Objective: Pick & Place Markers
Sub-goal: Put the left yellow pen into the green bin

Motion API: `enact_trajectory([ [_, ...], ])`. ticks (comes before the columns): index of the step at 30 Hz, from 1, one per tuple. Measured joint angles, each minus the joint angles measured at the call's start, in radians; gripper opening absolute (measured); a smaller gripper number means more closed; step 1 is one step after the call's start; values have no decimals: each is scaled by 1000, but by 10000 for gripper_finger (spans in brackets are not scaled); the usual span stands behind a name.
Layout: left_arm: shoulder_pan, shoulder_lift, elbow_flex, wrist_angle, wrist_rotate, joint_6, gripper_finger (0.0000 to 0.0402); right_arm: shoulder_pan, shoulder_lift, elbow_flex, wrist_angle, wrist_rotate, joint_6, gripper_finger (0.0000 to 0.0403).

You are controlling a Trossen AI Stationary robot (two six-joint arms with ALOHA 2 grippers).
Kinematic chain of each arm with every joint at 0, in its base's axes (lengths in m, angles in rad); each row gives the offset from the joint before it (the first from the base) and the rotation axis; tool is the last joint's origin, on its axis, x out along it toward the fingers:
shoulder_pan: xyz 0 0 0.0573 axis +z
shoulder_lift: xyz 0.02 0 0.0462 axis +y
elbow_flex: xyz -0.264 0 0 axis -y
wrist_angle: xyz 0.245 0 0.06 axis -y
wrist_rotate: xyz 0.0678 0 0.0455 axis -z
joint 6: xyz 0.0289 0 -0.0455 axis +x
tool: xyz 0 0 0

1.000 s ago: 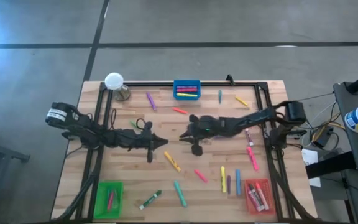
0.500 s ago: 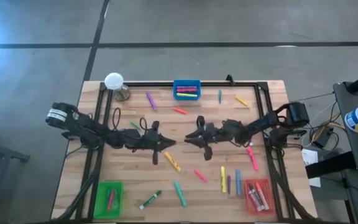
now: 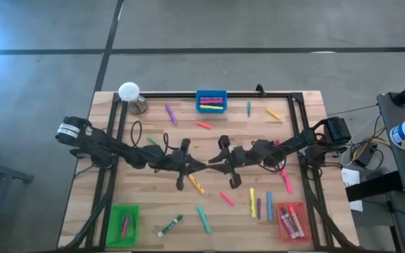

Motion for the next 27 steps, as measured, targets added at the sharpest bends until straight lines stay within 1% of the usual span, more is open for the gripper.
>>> enact_trajectory([
  [8,0,0,2,-28,-2,-7,23,0,0,-6,-2,0,-4,50],
  [11,0,0,10,-46,-21,-14,23,0,0,-6,-1,1,-5,50],
  [15,-2,0,21,-51,-127,-12,16,-1,-2,-6,0,17,-19,50],
  [19,0,0,23,-49,-190,-10,3,0,-5,-9,-6,27,-23,50],
  [22,0,-1,23,-43,-228,-10,2,-1,-8,-12,-5,29,-27,50],
  [27,0,-1,23,-43,-383,-79,2,0,-8,-14,-5,52,-45,50],
])
